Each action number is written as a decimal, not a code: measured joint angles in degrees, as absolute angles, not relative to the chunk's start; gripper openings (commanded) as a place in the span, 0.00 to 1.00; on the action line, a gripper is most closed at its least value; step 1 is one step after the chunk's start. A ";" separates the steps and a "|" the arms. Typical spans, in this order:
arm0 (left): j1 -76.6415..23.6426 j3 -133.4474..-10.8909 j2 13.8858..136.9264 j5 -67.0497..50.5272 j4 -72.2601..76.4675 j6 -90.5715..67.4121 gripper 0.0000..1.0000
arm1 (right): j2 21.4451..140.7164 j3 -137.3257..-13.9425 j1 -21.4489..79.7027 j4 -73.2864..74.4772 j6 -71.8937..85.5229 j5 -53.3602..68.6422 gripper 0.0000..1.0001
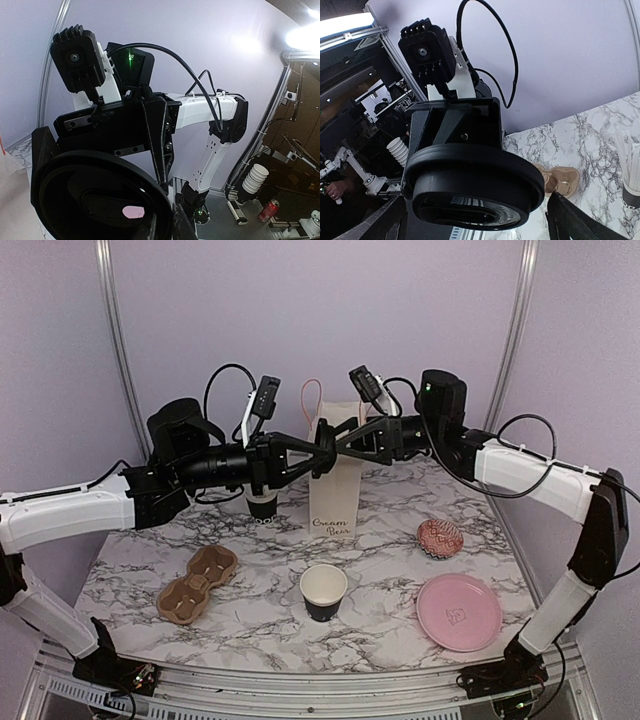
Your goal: Pack the takeout coffee
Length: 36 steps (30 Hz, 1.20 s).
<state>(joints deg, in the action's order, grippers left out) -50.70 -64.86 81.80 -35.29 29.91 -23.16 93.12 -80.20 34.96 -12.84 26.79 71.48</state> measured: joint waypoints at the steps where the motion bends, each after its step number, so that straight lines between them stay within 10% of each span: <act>1: -50.70 -64.88 81.80 -35.27 30.15 -23.14 0.10 | 93.12 -80.20 35.05 -12.56 26.57 71.42 0.92; 16: -51.07 -65.41 83.55 -34.30 30.24 -23.11 0.10 | 93.12 -80.20 35.20 -9.13 23.55 69.65 0.79; 26: -51.29 -65.01 83.40 -31.92 30.24 -22.11 0.54 | 93.21 -80.97 35.40 -3.31 17.54 67.72 0.67; 36: -51.33 -46.96 66.37 -21.08 22.52 -15.55 0.55 | 92.58 -82.02 33.85 14.44 -1.45 60.18 0.65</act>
